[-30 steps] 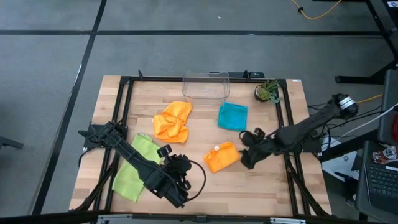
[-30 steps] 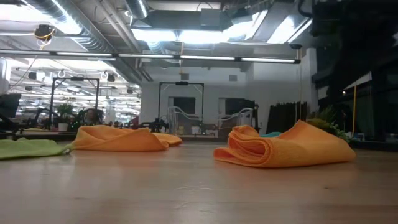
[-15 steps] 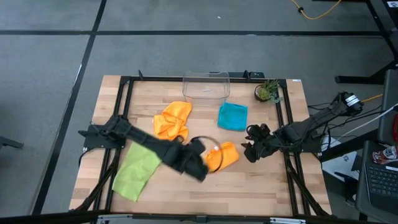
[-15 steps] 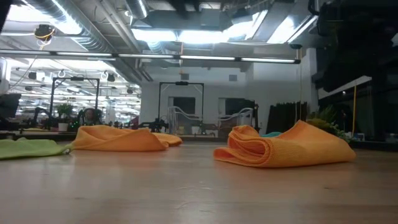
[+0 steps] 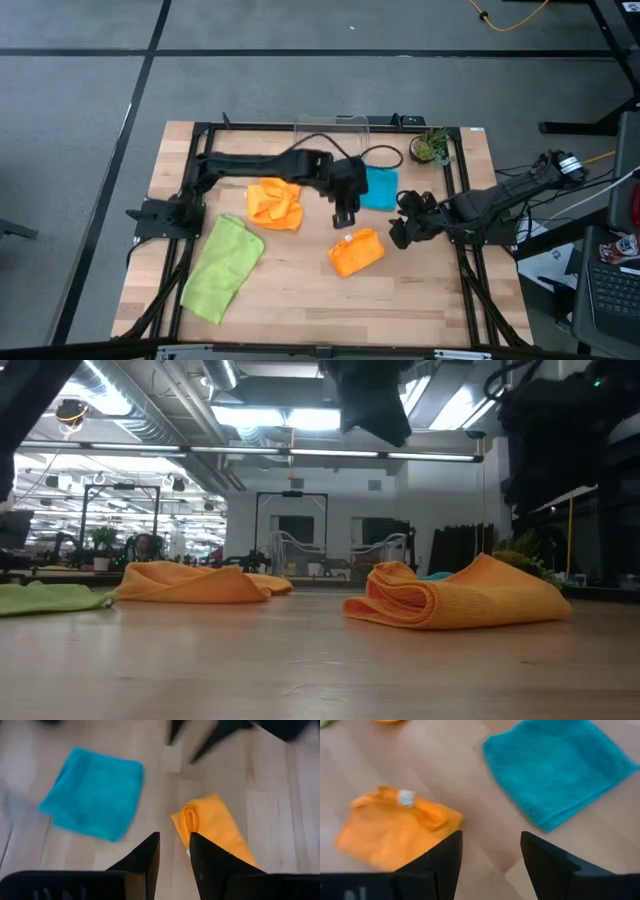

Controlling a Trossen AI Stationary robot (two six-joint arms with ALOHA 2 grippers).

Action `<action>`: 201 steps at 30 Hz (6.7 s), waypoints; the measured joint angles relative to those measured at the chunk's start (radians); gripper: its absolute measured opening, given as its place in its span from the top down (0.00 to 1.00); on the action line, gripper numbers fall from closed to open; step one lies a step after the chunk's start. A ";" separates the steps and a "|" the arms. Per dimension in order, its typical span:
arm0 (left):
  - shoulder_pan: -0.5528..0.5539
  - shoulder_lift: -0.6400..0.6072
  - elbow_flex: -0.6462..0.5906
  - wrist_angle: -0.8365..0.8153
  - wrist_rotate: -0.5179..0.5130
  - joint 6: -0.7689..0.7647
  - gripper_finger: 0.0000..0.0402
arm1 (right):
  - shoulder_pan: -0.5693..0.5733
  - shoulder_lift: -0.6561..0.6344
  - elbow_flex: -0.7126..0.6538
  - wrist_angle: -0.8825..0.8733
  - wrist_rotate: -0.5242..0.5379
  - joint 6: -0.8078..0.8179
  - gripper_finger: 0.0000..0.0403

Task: Fold microfiber towels
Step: Stack the blue microfiber cloth on top of the bottom orange microfiber cloth

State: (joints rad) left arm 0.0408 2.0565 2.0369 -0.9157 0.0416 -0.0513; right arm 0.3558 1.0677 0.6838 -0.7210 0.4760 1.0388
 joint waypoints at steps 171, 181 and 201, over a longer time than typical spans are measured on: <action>-0.071 0.020 -0.263 0.171 -0.153 0.052 1.00 | -0.274 0.195 0.115 0.155 -0.421 -0.318 0.99; -0.151 -0.014 -0.245 0.130 -0.195 -0.130 1.00 | -0.215 0.194 0.246 0.041 -0.391 -0.391 0.99; -0.371 -0.015 -0.238 0.265 -0.286 -0.553 1.00 | 0.033 0.195 0.244 -0.008 -0.412 -0.386 0.99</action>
State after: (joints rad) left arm -0.3298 2.0411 1.7992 -0.6503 -0.2444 -0.6043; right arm 0.3884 1.2625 0.9276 -0.7292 0.0638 0.6525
